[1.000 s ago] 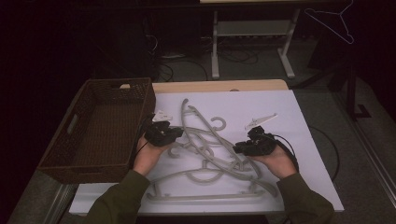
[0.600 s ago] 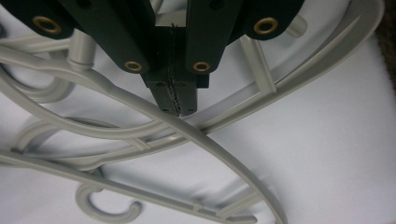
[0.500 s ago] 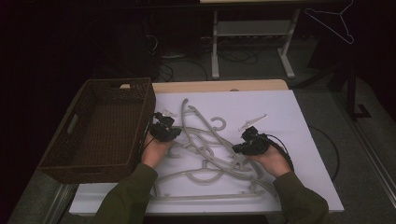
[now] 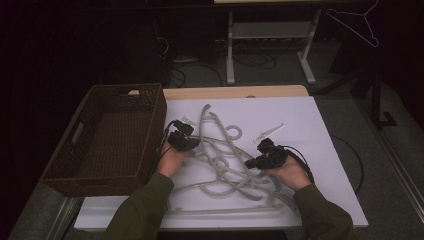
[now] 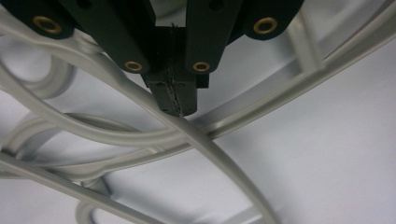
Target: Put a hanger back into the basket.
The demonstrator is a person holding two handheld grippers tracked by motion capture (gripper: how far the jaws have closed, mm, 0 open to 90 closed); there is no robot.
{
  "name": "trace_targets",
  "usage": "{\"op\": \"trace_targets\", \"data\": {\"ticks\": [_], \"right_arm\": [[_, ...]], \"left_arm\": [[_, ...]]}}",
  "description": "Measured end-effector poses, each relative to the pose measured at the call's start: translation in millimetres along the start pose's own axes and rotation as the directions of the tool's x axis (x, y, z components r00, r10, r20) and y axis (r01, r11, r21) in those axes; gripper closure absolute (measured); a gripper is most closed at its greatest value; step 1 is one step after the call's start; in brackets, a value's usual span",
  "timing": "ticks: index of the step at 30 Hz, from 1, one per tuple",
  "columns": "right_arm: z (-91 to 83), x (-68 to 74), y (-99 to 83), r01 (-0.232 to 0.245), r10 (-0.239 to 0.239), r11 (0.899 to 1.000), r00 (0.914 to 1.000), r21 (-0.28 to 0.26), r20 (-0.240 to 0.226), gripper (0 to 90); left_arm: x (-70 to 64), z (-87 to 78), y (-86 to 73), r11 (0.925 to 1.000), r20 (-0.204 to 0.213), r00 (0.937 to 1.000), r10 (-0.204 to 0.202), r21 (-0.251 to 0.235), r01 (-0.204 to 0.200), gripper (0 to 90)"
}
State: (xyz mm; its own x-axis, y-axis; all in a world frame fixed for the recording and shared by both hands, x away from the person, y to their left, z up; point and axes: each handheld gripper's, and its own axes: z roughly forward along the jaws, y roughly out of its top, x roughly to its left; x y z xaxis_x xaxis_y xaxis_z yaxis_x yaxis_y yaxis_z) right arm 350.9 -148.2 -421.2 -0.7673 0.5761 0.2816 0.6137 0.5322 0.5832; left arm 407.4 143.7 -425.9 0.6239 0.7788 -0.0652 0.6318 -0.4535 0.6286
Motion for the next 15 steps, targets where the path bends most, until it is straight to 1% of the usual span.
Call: {"op": "trace_targets", "data": {"ticks": [1,2,3,4,5,6,7,8,9,10,11,12,13,14,15], "right_arm": [[1.1,1.6,0.3,0.006,-0.006,1.0,0.9999,-0.001,-0.008,89.9],[3.1,4.2,0.5,0.023,-0.023,1.0,0.9997,0.005,-0.001,89.9],[3.4,4.8,0.4,0.023,-0.023,1.0,0.9997,0.007,-0.012,89.9],[3.4,4.8,0.4,0.023,-0.023,1.0,0.9997,0.007,-0.012,89.9],[3.3,5.8,0.1,0.014,-0.014,1.0,0.9996,0.009,-0.026,89.9],[4.5,6.7,-0.3,0.02,-0.02,1.0,0.9991,0.007,-0.038,89.9],[4.5,6.7,-0.3,0.02,-0.02,1.0,0.9991,0.007,-0.038,89.9],[5.0,8.0,-0.1,0.016,-0.016,1.0,0.9982,0.004,-0.058,89.9],[6.0,9.2,-0.1,0.016,-0.016,1.0,0.9981,0.004,-0.059,89.9],[7.4,9.5,0.1,0.034,-0.034,0.999,0.9979,0.002,-0.055,89.9],[8.2,10.6,0.7,0.038,-0.038,0.999,0.9979,-0.003,-0.053,89.9],[8.1,11.9,1.6,0.028,-0.029,1.0,0.9975,-0.008,-0.064,89.9],[8.2,13.0,2.6,0.022,-0.023,1.0,0.997,-0.013,-0.075,89.9],[8.7,13.9,3.4,0.025,-0.027,1.0,0.9958,-0.018,-0.087,89.9],[10.4,14.4,3.9,0.036,-0.038,0.999,0.9958,-0.019,-0.084,89.9]], "left_arm": [[-1.5,0.9,1.2,1.0,0.006,1.0,0.004,0.004,-0.004,90.0],[-3.9,2.0,3.5,0.9999,0.016,0.9998,0.012,0.005,-0.012,89.9],[-4.4,2.2,4.9,0.9997,0.021,0.9995,0.021,0.013,-0.021,90.0],[-4.4,2.2,4.9,0.9997,0.021,0.9995,0.021,0.013,-0.021,90.0],[-5.2,2.9,6.2,0.9995,0.022,0.9994,0.026,0.018,-0.026,90.0],[-5.9,4.3,9.1,0.9992,0.033,0.9989,0.034,0.02,-0.035,90.0],[-5.9,4.3,9.1,0.9992,0.033,0.9989,0.034,0.02,-0.035,89.9],[-6.0,4.9,10.7,0.999,0.038,0.9985,0.039,0.022,-0.04,89.9],[-7.4,6.4,12.2,0.9993,0.044,0.9984,0.034,0.015,-0.035,90.0],[-8.1,7.7,13.8,0.9993,0.048,0.9982,0.037,0.011,-0.037,89.9],[-8.6,8.8,15.6,0.9992,0.051,0.9981,0.036,0.015,-0.036,90.0],[-8.8,9.6,17.5,0.9986,0.056,0.9973,0.047,0.02,-0.048,90.0],[-10.3,11.1,19.2,0.9986,0.058,0.9971,0.049,0.017,-0.05,90.0],[-11.7,12.5,21.0,0.9984,0.056,0.997,0.053,0.016,-0.054,90.0],[-12.4,13.2,22.9,0.9973,0.062,0.9958,0.068,0.025,-0.07,90.0]]}}
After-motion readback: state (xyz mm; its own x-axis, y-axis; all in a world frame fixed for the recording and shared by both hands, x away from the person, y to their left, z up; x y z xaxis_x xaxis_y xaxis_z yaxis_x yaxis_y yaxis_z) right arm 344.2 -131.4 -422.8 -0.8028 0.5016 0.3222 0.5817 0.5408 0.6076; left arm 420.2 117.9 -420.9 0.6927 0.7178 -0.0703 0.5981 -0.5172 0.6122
